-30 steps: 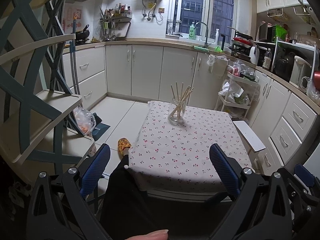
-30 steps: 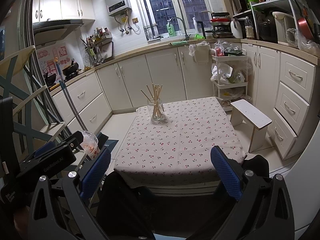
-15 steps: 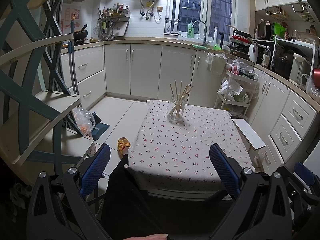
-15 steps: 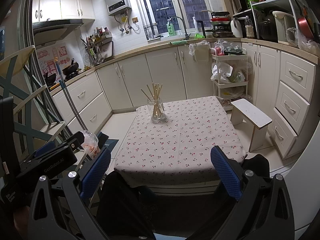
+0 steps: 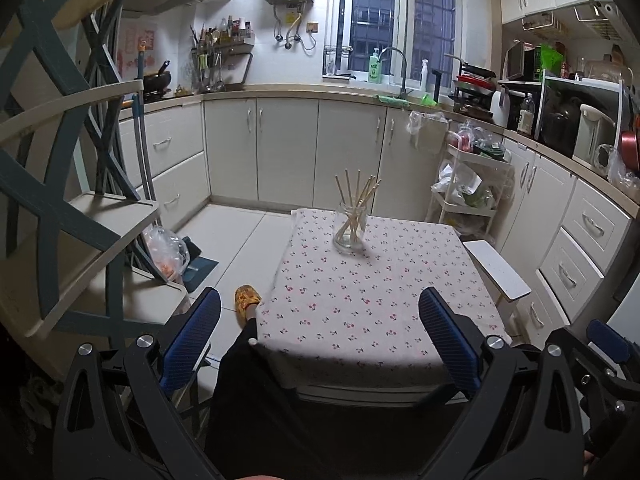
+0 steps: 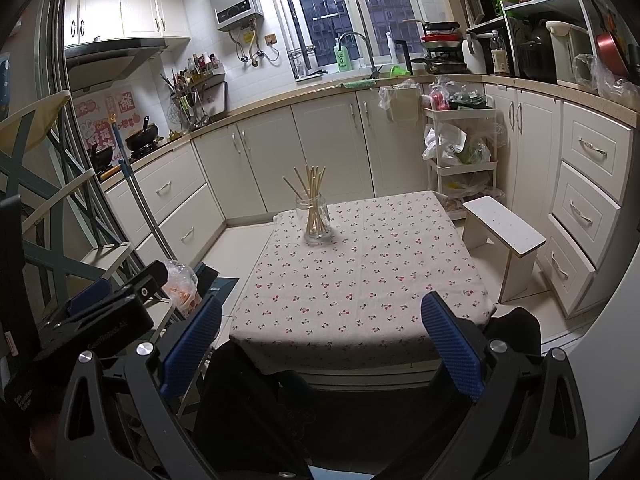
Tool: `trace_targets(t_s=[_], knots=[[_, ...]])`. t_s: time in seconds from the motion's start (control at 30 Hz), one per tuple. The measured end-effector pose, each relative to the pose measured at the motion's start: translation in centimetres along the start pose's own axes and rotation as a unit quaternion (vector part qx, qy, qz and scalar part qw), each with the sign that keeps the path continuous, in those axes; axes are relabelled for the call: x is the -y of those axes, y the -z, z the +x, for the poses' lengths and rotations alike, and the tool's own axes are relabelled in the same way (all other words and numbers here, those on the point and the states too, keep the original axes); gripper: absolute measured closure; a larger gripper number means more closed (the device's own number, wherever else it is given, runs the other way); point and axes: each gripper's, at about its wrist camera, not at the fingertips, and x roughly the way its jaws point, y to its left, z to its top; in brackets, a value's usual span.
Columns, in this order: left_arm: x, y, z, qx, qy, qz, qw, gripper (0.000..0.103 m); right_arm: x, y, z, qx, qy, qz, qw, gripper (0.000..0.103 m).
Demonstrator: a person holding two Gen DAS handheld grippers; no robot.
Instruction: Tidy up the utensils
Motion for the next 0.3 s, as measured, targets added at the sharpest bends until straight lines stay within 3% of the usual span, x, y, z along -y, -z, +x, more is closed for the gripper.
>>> trace_targets(t_s=[0.3], knots=[[-0.25, -0.08, 0.55, -0.015, 0.011, -0.005, 0.9998, 0.008, -0.54, 0.25, -0.17, 0.004, -0.001, -0.001, 1.0, 0.007]])
